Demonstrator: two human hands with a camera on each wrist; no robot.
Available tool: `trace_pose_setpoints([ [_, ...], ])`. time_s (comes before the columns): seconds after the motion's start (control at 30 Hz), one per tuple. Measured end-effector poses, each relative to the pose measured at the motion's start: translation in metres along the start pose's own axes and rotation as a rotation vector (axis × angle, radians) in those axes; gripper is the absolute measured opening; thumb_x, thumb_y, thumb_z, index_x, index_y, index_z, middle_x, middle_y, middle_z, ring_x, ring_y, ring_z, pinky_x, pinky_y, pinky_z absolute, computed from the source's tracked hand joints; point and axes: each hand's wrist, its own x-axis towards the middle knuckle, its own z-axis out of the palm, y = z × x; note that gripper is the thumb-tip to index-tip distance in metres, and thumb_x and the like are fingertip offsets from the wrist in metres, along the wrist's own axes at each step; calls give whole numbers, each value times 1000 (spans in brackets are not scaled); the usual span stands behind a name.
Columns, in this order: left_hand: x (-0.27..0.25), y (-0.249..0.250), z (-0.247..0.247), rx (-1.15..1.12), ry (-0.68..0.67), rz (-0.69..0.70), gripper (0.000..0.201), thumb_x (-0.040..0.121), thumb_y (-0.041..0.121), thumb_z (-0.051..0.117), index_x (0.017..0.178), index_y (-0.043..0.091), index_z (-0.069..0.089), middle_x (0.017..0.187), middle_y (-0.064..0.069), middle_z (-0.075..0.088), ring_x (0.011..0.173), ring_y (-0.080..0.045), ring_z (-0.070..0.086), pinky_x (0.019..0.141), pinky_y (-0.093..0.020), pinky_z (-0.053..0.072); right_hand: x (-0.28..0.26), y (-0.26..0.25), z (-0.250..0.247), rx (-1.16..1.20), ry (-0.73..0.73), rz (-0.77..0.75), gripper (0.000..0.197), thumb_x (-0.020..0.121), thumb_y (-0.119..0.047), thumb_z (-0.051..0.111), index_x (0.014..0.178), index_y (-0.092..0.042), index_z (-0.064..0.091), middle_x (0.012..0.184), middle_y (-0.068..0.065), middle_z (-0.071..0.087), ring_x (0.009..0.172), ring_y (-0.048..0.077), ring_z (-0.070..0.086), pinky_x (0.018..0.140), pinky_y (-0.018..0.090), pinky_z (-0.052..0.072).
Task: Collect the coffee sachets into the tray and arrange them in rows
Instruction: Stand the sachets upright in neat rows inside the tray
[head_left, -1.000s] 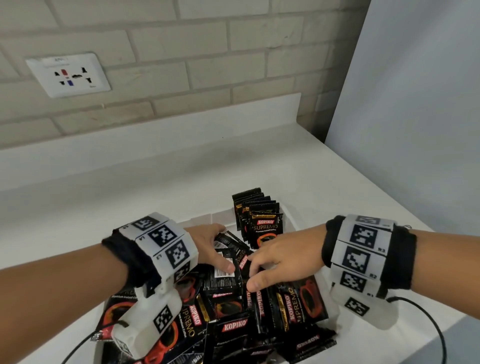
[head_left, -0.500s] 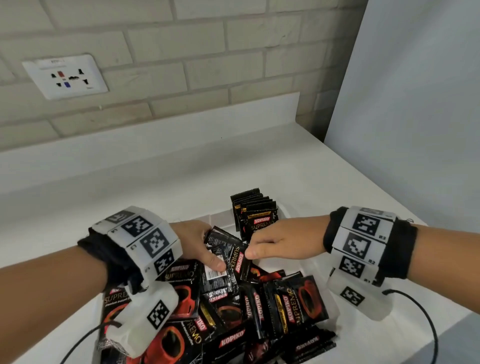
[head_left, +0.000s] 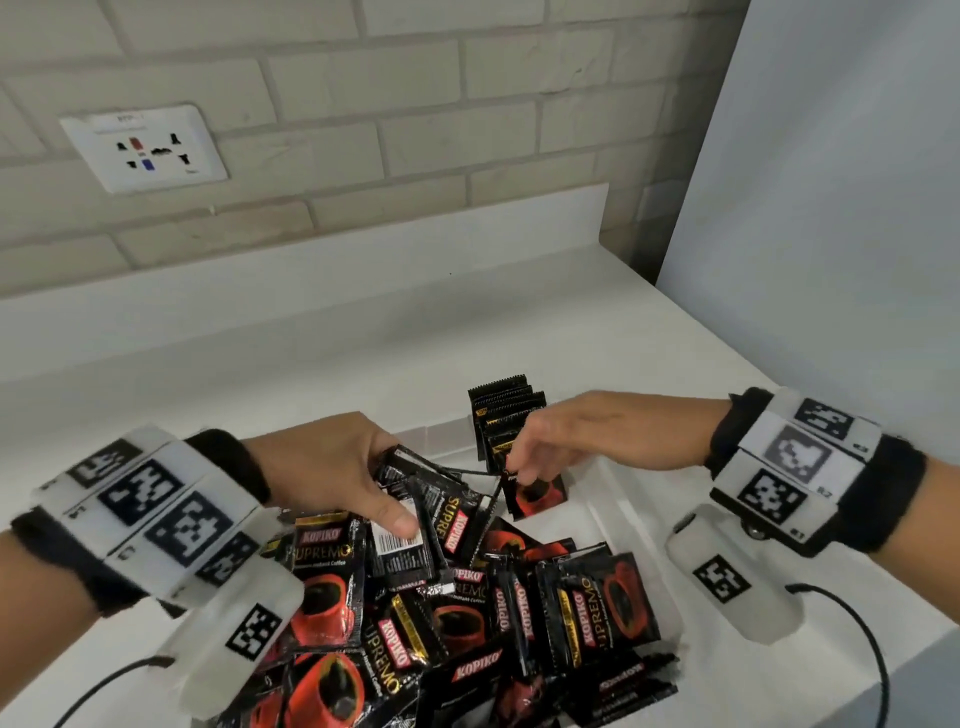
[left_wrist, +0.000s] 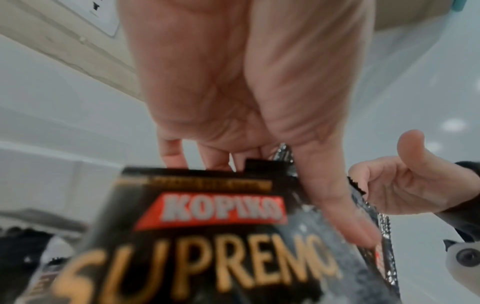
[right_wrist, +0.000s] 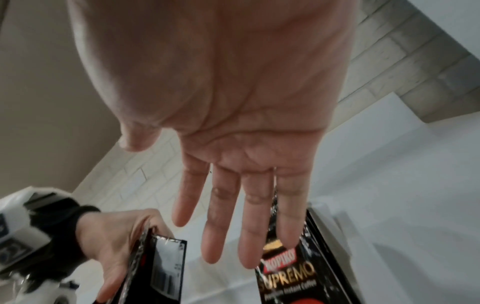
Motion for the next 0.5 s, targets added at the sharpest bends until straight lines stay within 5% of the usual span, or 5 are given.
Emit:
trace_pose_setpoints([
  [0.13,-13,3,-9,-36,92,46,10,60,29,79,66,35,72,79,9,74,73,-9,69,66,-10,46,-7,-2,-10,63,88,-78,78,48,-95,27,96,-43,60,102,-11,69,95,4,65,91,21,48],
  [0.23,-22,1,-17,-82,152,61,32,54,41,83,79,22,75,82,6,75,81,-13,70,71,-9,47,-10,-4,-16,129,140,-121,83,47,-95,30,100,-39,60,105,-8,70,97,7,65,93,26,48],
  [0.37,-33,0,-27,-247,288,108,64,22,64,82,77,30,76,81,4,75,76,-5,70,65,-3,45,-12,-11,-18,233,210,-147,75,56,-87,34,104,-35,58,104,-7,70,98,11,65,95,28,48],
  [0.5,-37,2,-27,-472,492,164,39,40,50,89,67,24,75,70,0,73,64,-4,64,63,-8,47,-6,-23,-8,364,269,-163,64,60,-78,52,111,-38,52,114,-5,64,100,11,64,89,29,52],
])
